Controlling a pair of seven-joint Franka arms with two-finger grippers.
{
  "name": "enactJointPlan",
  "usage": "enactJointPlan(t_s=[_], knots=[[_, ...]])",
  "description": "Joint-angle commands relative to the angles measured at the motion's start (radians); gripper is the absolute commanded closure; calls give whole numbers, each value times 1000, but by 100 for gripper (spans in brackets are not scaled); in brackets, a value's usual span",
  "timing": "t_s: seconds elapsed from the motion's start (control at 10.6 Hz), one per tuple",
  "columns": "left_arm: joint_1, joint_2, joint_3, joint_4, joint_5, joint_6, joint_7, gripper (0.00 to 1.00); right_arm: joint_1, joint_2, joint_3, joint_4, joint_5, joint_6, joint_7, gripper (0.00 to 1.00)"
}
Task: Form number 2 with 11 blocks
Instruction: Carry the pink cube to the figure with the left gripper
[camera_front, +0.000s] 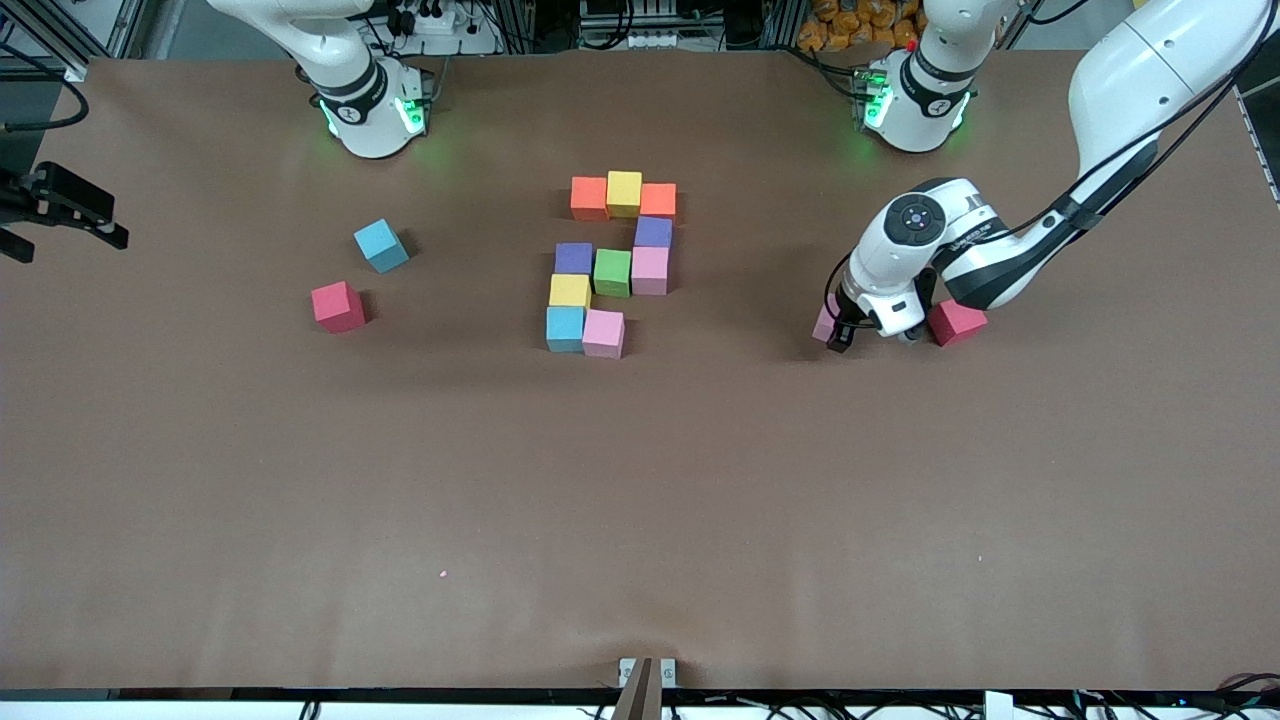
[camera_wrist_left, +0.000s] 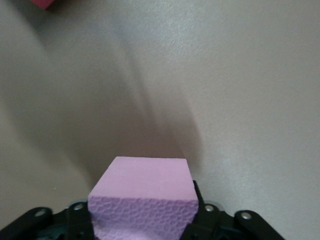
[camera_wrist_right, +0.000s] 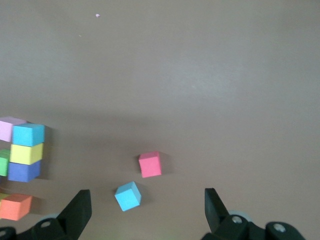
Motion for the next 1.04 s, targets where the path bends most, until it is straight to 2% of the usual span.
enactJointPlan(t_s=[0.0, 0.09, 0.28, 0.47, 0.57, 0.66, 0.94], knots=[[-30, 9, 1, 41, 18, 8, -74, 100, 13, -4, 13, 47, -33, -73, 6, 0], [-76, 9, 1, 76, 0, 4, -128, 100, 11, -4, 11, 58, -34, -73, 1, 0], [-195, 9, 4, 174, -155, -34, -146, 100, 4, -4, 4, 104, -22, -72, 0, 0], [-313, 12, 8, 270, -282, -68, -162, 100, 11, -4, 13, 106, -27, -72, 0, 0], [-385, 12, 34, 326, -322, -79, -189, 100, 11, -4, 13, 106, -27, -72, -2, 0], [-486, 13, 89, 392, -362, -85, -223, 100, 10, -4, 11, 106, -21, -73, -2, 0], [-847, 31, 368, 579, -537, -85, -254, 100, 8, -4, 8, 106, -19, -75, -2, 0]])
